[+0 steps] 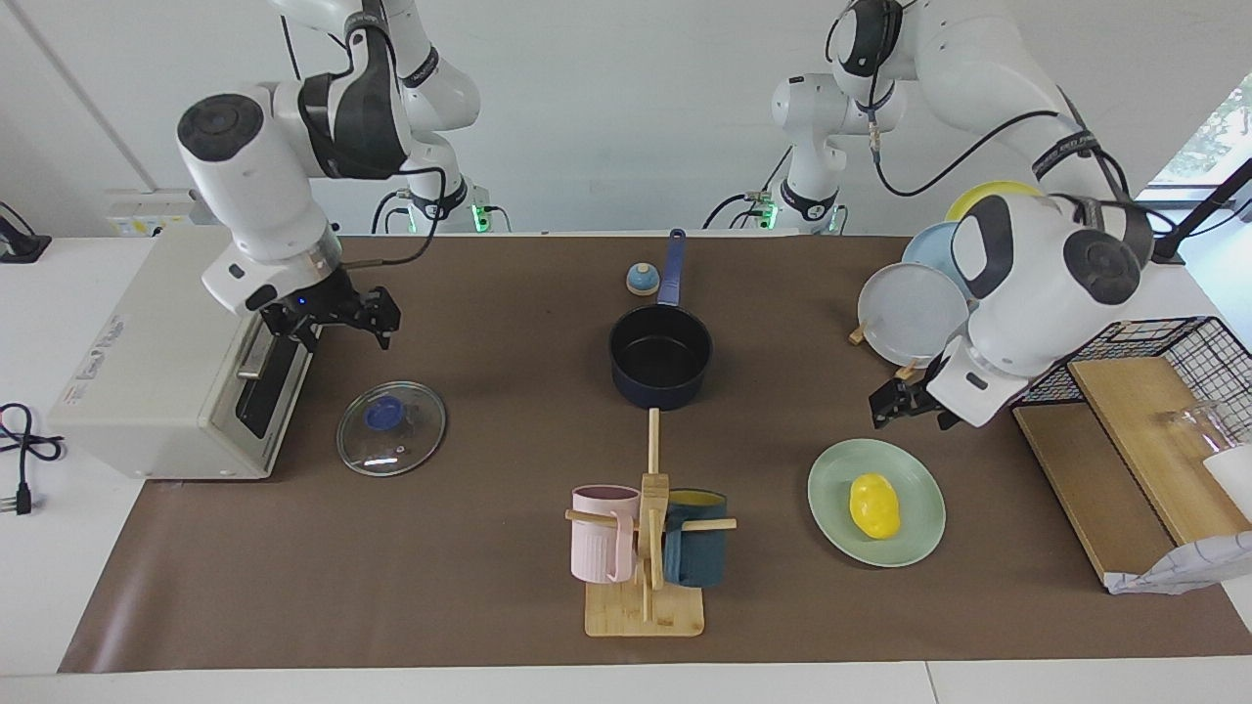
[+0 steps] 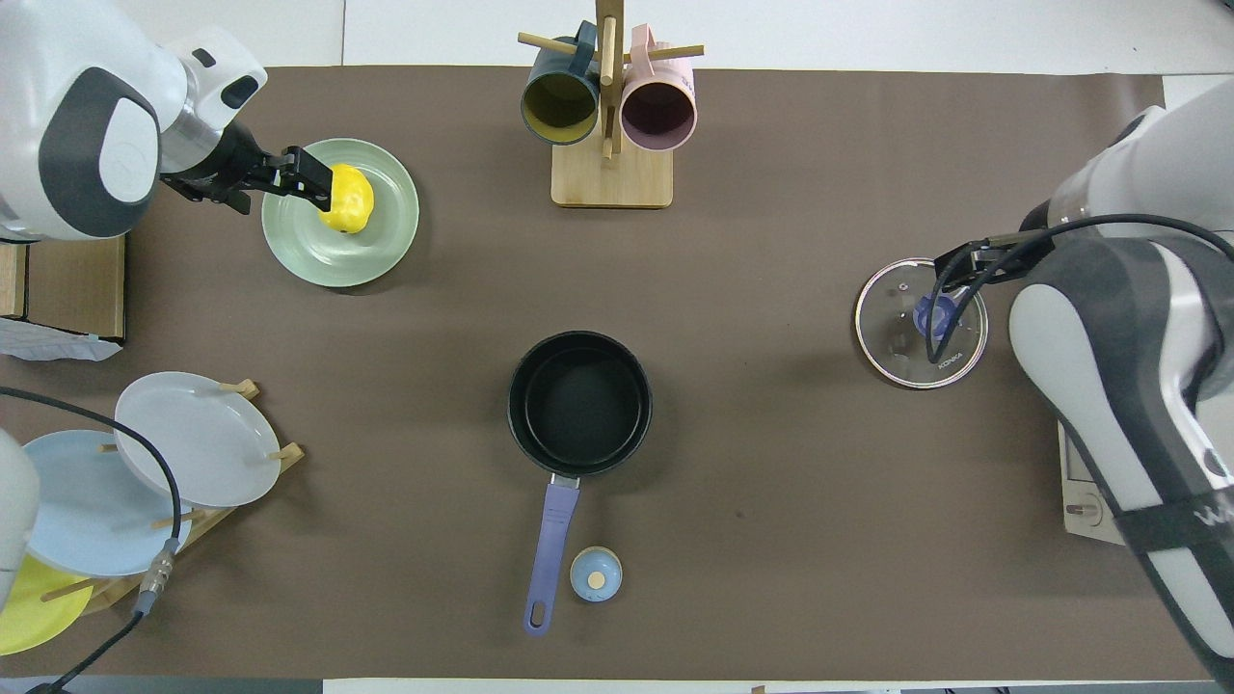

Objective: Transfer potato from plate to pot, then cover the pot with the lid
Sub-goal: 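Grasp the yellow potato with the left gripper while the right gripper grasps the lid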

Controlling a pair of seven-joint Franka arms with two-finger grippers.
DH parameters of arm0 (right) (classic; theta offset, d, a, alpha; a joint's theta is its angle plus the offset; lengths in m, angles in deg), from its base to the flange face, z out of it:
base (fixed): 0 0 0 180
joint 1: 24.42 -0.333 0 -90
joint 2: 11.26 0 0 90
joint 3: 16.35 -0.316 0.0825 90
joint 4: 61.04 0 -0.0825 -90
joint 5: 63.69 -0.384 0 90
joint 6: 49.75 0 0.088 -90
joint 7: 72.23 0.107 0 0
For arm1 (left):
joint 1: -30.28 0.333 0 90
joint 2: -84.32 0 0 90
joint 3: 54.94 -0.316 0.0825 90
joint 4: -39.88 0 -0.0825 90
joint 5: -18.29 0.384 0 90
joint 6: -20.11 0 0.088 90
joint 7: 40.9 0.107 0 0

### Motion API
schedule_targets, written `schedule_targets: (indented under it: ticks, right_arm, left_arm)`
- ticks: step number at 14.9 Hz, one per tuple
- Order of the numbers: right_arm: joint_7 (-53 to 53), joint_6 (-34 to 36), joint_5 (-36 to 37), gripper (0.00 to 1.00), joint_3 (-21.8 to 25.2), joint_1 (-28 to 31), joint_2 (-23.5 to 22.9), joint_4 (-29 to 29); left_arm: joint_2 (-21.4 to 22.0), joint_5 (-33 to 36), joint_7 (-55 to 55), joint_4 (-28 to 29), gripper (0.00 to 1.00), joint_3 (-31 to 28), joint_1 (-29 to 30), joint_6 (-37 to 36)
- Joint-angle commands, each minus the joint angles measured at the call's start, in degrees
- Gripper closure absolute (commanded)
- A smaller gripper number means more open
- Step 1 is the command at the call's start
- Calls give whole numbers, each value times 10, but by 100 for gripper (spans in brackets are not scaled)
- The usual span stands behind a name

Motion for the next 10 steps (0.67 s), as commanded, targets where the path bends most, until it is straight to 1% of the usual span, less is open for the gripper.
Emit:
schedule_targets:
  ticks: [1,3,4,5,6,7,9,10]
  right_arm:
    - [-31,-107,-11,0,-1,5,-4,81]
    - [-51,-141,-11,0,-1,7,-13,104]
    - [-81,-143,-10,0,-1,15,-25,105]
    - [-135,-150,-11,0,-1,27,-36,105]
    - [-160,-158,-12,0,-1,35,-53,105]
    - [-160,-160,-13,0,-1,44,-58,106]
    - [-144,-161,-13,0,-1,42,-58,116]
    - [-126,-162,-13,0,-1,40,-57,120]
  left_arm:
    - [-68,-6,-4,-59,0,-10,-2,31]
    - [-80,-5,-4,-58,0,-10,-2,64]
    - [-86,-5,-4,-56,0,-9,-3,80]
    - [-87,-6,-4,-51,0,-8,-6,96]
    - [-87,-5,-4,-40,0,-8,-6,101]
    - [-86,-3,-4,-27,0,-9,-10,113]
    - [-82,-4,-4,-1,0,-9,-16,148]
    - [-82,-4,-5,3,0,-9,-16,150]
